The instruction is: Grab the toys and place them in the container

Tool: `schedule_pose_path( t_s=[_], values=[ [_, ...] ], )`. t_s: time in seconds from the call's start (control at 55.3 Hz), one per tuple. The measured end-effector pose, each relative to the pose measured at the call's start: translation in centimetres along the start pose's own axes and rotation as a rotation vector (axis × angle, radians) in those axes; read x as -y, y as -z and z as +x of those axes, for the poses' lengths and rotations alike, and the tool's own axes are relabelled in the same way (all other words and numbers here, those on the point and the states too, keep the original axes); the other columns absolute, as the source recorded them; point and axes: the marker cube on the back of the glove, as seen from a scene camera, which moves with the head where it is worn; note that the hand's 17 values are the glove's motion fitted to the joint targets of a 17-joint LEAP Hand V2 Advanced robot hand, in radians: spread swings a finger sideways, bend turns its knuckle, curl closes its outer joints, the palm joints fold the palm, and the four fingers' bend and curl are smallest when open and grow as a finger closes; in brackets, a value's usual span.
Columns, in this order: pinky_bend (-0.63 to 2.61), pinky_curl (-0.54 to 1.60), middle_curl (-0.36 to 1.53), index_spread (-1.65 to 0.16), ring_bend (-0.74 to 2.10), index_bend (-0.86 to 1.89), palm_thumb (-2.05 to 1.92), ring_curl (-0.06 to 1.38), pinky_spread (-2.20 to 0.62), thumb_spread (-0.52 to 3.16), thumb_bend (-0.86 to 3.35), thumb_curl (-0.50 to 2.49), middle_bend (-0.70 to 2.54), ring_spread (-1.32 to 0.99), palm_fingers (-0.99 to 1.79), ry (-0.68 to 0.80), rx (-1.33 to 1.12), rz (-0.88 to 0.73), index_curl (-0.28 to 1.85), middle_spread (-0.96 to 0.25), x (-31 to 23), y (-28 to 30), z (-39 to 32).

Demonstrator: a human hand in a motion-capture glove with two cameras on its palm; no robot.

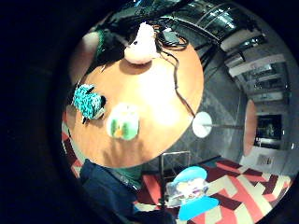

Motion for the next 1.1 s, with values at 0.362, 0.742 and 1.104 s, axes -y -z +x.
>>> schedule_pose_path(
  t_s=[0.362, 0.742, 1.104],
  values=[
    [0.60, 0.24, 0.19, -0.20, 0.54, 0.14, 0.17, 0.17, -0.03, 1.35, 0.20, 0.17, 0.36, -0.16, 0.27, -0.002, -0.006, -0.008, 0.10, -0.03, 0.3, -0.2, -0.2],
    [0.69, 0.30, 0.28, -0.22, 0.62, 0.14, 0.16, 0.22, -0.03, 1.51, 0.18, 0.26, 0.39, -0.18, 0.16, 0.019, -0.004, 0.035, 0.19, -0.04, 1.7, 0.3, 0.0],
    [0.82, 0.35, 0.20, -0.27, 0.16, 0.08, 0.23, 0.16, 0.03, 1.40, 0.14, 0.32, 0.06, -0.04, -0.41, 0.062, -0.039, -0.012, 0.19, -0.03, 12.7, -2.4, 0.2]
  ],
)
